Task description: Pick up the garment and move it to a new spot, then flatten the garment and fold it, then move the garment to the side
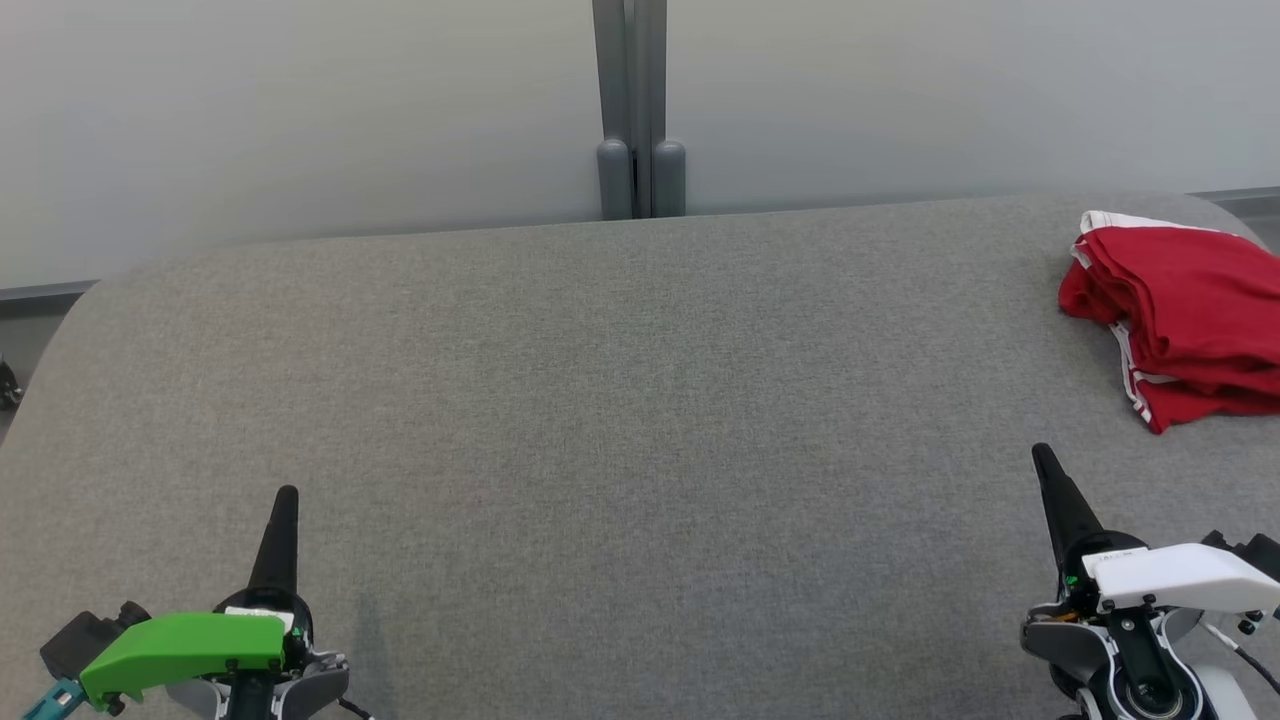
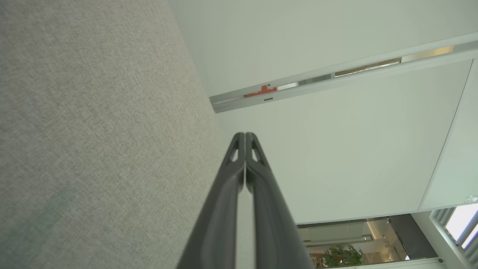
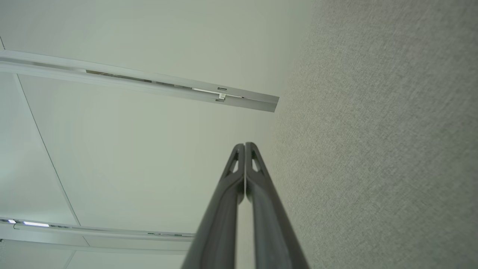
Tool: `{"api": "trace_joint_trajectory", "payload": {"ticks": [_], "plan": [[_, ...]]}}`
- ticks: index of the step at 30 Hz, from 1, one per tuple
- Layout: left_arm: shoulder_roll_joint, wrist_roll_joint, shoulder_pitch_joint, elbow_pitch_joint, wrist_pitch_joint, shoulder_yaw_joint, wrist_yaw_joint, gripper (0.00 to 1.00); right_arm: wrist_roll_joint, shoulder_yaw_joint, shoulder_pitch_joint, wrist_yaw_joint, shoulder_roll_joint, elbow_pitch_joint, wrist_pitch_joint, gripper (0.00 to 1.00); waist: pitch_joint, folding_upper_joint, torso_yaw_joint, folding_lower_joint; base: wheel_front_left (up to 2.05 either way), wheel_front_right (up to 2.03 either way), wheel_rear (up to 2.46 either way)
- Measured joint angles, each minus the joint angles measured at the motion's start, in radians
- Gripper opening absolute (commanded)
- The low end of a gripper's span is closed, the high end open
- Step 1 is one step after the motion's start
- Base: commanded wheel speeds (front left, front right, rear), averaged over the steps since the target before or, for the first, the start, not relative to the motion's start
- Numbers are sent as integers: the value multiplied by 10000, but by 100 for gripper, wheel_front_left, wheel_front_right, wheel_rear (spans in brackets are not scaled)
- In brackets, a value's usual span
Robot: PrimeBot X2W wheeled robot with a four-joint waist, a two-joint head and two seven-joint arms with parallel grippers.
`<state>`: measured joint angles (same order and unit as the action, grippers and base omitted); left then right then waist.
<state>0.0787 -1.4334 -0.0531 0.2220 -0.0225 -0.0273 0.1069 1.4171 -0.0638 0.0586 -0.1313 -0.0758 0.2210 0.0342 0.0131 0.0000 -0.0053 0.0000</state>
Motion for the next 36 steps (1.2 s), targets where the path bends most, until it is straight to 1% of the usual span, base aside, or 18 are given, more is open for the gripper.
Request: {"api": "trace_joint_trajectory", "payload": {"ticks": [28, 36], "plan": [[-17, -1950, -419, 198, -577, -445, 203, 0, 1973, -245, 392, 8, 71, 211, 577, 0, -153, 0, 49, 0, 0, 0, 0], [-29, -2061, -460, 215, -640, -510, 207, 0, 2125, -276, 453, 8, 86, 224, 623, 0, -164, 0, 53, 0, 0, 0, 0]]}}
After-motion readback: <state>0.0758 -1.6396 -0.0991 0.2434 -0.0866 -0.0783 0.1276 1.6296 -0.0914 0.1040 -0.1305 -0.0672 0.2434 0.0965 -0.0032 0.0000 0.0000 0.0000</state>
